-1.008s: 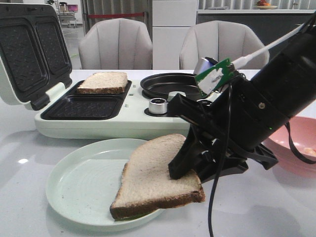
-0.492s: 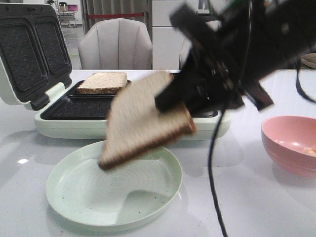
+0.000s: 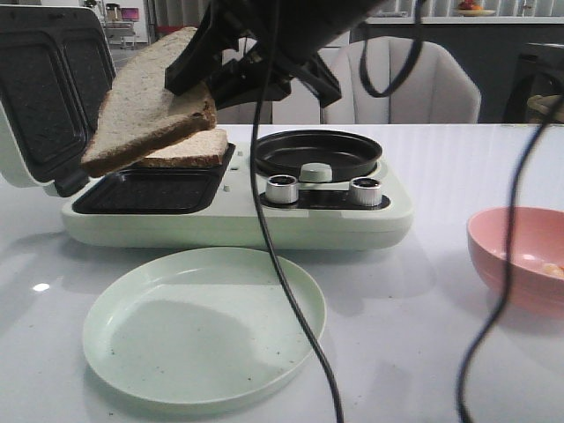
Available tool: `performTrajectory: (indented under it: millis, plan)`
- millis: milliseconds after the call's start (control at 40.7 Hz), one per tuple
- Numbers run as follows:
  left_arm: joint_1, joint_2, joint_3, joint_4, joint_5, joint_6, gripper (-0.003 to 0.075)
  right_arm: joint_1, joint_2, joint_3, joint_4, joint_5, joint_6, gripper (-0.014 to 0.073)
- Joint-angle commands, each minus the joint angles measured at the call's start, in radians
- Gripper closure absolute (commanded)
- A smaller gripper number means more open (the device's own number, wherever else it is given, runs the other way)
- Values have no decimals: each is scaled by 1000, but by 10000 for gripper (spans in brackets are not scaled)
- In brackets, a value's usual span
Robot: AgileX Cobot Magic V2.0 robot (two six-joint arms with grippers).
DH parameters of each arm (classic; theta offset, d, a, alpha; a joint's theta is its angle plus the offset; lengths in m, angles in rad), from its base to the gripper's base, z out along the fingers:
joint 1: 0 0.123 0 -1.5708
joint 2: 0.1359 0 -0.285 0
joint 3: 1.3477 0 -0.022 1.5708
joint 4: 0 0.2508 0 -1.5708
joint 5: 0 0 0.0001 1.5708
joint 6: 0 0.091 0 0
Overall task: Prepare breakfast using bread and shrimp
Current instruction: 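Carry the bread with the right gripper into the sandwich maker and release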
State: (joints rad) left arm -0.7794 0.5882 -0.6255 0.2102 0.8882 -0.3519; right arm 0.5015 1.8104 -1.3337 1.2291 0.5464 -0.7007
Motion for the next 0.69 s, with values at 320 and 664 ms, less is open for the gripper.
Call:
performTrajectory:
  millis: [320, 664]
  plan:
    - [-7, 0, -27, 7, -58, -2, 230, -1, 262, -352, 75, -18, -9, 407]
    - [-7, 0, -27, 7, -58, -2, 230, -30, 269, -348, 73, -2, -3, 11]
